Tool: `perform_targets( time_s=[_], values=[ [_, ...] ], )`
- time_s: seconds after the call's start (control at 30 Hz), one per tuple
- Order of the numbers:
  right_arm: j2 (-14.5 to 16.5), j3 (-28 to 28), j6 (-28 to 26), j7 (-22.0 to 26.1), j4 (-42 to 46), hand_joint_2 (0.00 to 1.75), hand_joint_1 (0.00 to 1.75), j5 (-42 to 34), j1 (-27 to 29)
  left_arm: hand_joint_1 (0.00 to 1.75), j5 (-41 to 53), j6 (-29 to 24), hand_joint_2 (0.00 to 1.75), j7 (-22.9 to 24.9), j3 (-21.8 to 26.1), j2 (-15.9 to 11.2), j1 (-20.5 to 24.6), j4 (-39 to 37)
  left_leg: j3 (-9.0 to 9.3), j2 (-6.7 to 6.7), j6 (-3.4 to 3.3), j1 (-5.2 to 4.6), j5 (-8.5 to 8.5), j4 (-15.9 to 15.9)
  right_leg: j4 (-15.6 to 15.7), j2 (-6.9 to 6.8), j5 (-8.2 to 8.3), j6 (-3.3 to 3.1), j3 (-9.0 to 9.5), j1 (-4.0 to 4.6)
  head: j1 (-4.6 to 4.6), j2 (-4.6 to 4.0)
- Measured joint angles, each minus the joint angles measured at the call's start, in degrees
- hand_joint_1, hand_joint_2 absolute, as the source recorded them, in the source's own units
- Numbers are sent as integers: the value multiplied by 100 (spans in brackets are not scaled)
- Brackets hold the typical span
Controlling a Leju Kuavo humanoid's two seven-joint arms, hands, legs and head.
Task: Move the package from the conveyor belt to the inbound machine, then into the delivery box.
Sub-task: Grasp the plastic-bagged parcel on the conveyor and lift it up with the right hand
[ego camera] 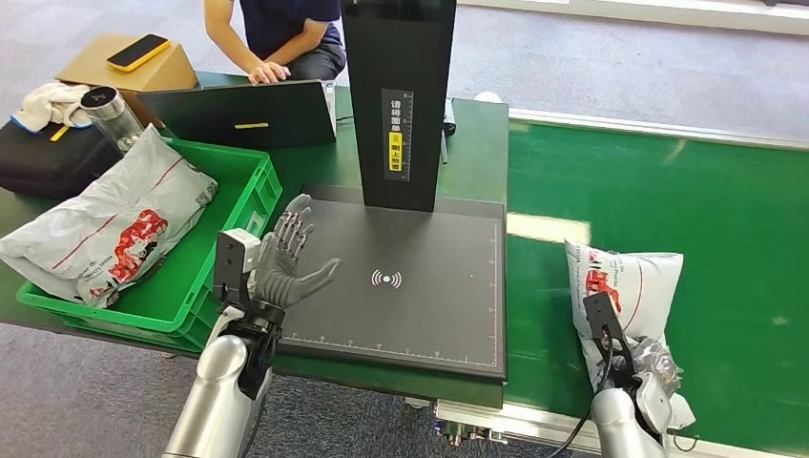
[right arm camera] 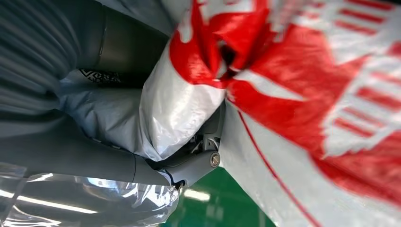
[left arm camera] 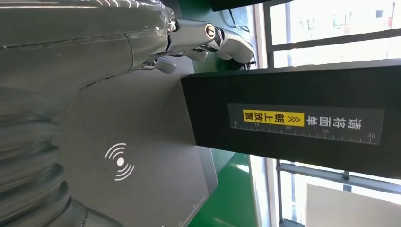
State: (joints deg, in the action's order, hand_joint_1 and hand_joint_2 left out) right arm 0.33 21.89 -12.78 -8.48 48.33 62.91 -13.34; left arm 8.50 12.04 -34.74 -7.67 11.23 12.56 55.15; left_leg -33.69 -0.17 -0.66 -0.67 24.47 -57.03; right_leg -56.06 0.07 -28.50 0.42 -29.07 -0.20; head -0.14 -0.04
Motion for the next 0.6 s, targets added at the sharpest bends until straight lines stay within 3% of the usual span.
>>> perform_targets(
  time_s=[0.13, 0.3, 0.47, 0.6],
  values=[
    [30, 0, -623, 699, 349, 175, 175, -600, 147, 0, -44, -11, 175, 27, 11, -8, -67, 125, -4, -5, 0, -4, 0, 0, 0, -4, 0, 0, -3, -1, 0, 0],
    [99, -1, -1004, 1162, 1109, 175, 175, -1138, 373, 0, -55, -7, 175, 49, 23, -14, -117, 250, -9, -6, 0, -5, 0, 0, 0, -6, -1, 0, -8, -2, -1, 0],
    [211, -1, -1844, 2493, 2062, 175, 175, -2160, 685, 0, -33, 28, 175, -42, 21, -14, -79, 256, -14, -6, 0, -6, 0, 1, 0, -6, -1, 0, -15, -2, -1, 0],
    [304, -6, -2046, 3235, 2838, 175, 175, -2809, 858, 0, -6, 40, 175, -141, 2, -13, 22, 215, -14, -5, 0, -5, 0, 1, 0, -5, -2, 0, -16, -2, 0, 0]
  ],
)
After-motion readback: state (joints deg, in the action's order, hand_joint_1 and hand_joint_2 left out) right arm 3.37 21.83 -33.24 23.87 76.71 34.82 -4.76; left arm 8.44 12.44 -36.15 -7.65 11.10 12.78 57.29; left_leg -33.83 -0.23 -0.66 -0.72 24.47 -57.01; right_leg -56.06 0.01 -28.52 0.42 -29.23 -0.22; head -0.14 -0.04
